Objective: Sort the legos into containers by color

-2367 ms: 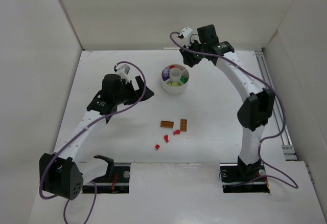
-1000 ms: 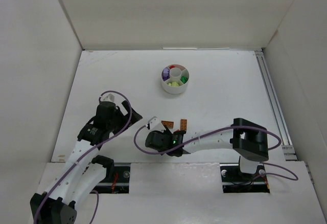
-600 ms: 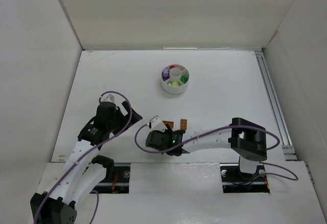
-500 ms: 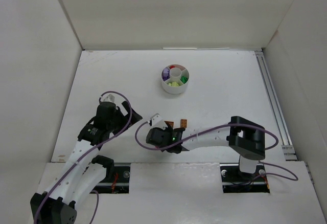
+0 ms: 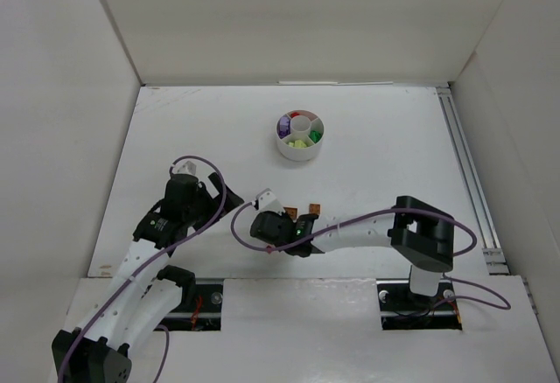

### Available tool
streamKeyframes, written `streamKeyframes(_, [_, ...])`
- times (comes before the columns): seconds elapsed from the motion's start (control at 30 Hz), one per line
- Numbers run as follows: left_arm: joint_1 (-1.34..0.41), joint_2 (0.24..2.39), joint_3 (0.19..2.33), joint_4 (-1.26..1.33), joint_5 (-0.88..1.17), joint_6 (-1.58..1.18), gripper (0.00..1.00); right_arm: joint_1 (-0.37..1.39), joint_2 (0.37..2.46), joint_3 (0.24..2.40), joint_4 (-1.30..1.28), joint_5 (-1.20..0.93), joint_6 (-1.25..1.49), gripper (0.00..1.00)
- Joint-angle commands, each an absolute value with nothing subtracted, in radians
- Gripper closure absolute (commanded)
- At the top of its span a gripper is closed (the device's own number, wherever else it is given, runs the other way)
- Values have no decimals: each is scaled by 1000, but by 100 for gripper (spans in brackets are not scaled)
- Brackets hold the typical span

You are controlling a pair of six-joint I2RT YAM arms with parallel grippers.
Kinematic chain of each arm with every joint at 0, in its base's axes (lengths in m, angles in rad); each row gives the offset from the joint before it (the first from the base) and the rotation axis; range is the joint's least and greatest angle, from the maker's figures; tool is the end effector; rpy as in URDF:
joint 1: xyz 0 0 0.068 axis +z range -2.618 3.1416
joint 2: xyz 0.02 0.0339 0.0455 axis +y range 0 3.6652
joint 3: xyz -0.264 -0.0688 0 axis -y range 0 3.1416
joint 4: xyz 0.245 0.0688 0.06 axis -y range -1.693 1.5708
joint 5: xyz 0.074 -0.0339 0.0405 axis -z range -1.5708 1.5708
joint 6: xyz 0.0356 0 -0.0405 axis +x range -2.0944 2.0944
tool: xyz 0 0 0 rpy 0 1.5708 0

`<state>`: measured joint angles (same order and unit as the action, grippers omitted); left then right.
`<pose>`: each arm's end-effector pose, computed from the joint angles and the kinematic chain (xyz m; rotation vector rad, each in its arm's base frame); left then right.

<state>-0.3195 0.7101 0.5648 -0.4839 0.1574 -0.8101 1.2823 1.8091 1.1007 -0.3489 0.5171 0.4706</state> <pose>0.1494 -0.0553 0.2453 -0.4705 2.2609 -0.7823 0.1190 0.3391 0.1648 -0.8028 2.2949 0.0789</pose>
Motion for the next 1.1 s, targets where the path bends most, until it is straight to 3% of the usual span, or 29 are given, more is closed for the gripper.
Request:
streamKeyframes(0.0, [-324,698,560,-463,157,-813,0,1285,1803,1095,-319,492,477,81])
streamKeyframes(0.13, [-324,707,560,-463,156,-813,0,1276,1726,1085,-328,509,450,91])
streamKeyframes(0.33, [-324,707,560,-382,199,-775,0,1094,1557,1052,-265,393,287,94])
streamKeyframes(0.53, [-324,765,618,-308,166,-764,0,863,1466,1163,-255,237,88,94])
streamKeyframes(0.67, [-324,868,704,-267,166,-739,0,634,1534,1294,-255,92,-1,94])
streamKeyframes(0.8, [-333,983,805,-244,146,-684,0,527,1656,1504,-276,-15,-64,94])
streamKeyframes(1.07, [-333,1190,1009,-215,124,-635,0,451,1955,1822,-356,-106,-100,94])
